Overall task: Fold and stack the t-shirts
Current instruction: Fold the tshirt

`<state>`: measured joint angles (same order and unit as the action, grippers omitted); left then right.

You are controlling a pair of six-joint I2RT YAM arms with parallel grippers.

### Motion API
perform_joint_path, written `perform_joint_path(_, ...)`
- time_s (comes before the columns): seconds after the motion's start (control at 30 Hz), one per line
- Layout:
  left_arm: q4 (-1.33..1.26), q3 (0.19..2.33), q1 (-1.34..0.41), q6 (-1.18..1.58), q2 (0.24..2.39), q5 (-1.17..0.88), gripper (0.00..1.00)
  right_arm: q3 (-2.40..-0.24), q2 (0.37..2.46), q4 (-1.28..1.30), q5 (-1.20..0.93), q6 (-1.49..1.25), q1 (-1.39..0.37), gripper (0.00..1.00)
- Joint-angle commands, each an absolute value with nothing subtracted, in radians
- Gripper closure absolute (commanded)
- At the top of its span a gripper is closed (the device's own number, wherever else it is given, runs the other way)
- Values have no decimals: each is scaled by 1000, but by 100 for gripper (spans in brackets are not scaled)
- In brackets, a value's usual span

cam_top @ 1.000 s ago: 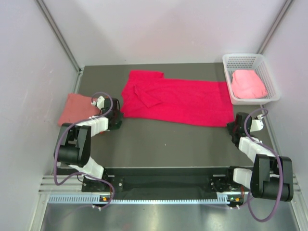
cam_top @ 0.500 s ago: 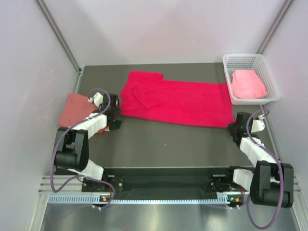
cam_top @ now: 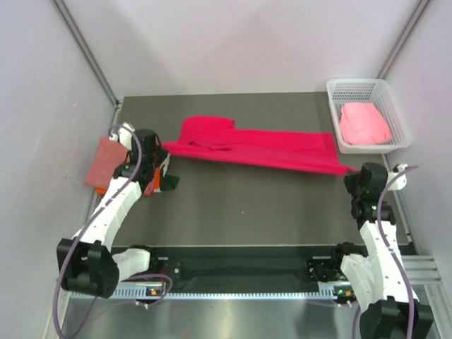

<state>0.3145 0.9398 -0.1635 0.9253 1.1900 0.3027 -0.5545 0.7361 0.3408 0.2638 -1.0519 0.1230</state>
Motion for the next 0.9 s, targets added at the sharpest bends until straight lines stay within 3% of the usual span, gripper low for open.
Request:
perform_joint_path(0.0, 365, 790, -158, 928, 1129, 347, 100, -459, 701, 471, 284, -1054, 133, 100)
perform_joint_path(0.3, 382, 634, -160, 945, 1011, 307, 100, -399, 591, 535, 290, -1026, 133, 100)
perform_joint_path(0.73, 265, 545, -161, 973, 1080, 229, 100, -379, 762, 459, 255, -999, 133, 100)
perform_joint_path(0.87, 245, 659, -161, 956, 1159, 232, 100, -490, 825, 411, 288, -999, 133, 100)
